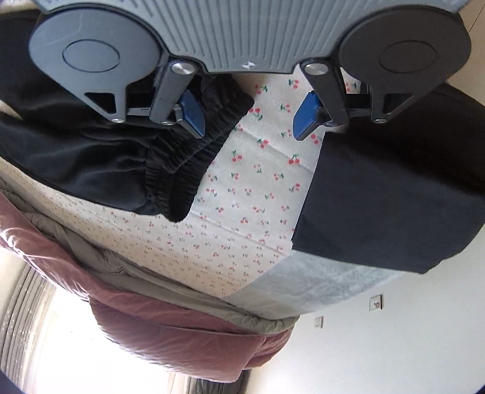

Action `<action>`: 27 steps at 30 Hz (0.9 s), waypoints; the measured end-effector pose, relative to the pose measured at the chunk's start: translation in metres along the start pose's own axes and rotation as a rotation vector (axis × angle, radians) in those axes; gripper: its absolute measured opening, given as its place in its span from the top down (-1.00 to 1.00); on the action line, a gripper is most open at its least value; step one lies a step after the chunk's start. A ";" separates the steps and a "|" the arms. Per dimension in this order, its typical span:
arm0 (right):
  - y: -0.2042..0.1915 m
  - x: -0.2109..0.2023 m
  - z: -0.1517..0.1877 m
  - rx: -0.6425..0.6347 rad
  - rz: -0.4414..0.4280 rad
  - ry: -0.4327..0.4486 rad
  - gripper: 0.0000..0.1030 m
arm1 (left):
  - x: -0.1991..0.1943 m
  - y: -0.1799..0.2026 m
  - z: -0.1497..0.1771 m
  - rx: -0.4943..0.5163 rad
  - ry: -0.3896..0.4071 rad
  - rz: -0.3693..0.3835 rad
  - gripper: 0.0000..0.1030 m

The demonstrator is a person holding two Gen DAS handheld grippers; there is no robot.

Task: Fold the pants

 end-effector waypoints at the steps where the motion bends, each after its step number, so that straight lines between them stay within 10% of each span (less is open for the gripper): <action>1: -0.009 -0.010 -0.011 0.008 -0.029 0.010 -0.60 | 0.004 0.010 -0.011 0.004 0.016 0.026 -0.18; 5: -0.097 -0.051 -0.043 -0.031 -0.300 -0.042 -0.58 | 0.069 0.060 -0.031 0.104 -0.045 0.119 -0.56; 11: -0.229 -0.064 -0.007 -0.207 -0.488 -0.099 -0.58 | 0.197 0.068 -0.039 0.147 -0.196 -0.110 -0.52; 13: -0.247 -0.052 0.026 -0.300 -0.477 -0.109 -0.50 | 0.211 0.061 -0.039 0.133 -0.195 -0.098 -0.17; 15: -0.254 -0.042 0.042 -0.413 -0.382 -0.150 -0.31 | 0.215 0.062 -0.041 0.104 -0.178 -0.049 0.76; 22: -0.230 -0.026 0.027 -0.287 -0.372 -0.166 -0.35 | 0.204 0.039 -0.070 0.141 -0.010 -0.236 1.00; 27: -0.238 -0.029 0.031 -0.296 -0.390 -0.179 -0.37 | 0.195 0.023 -0.072 -0.108 -0.108 0.064 0.94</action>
Point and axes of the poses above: each gripper's, at about its wrist camera, not at the fingertips, and x roughly the way its jaws point, y to its right, z to its underside, the point moved 5 cm from there along x, roughly the way its jaws point, and after that the axes turned 15 degrees about z, right-handed, at the moved point
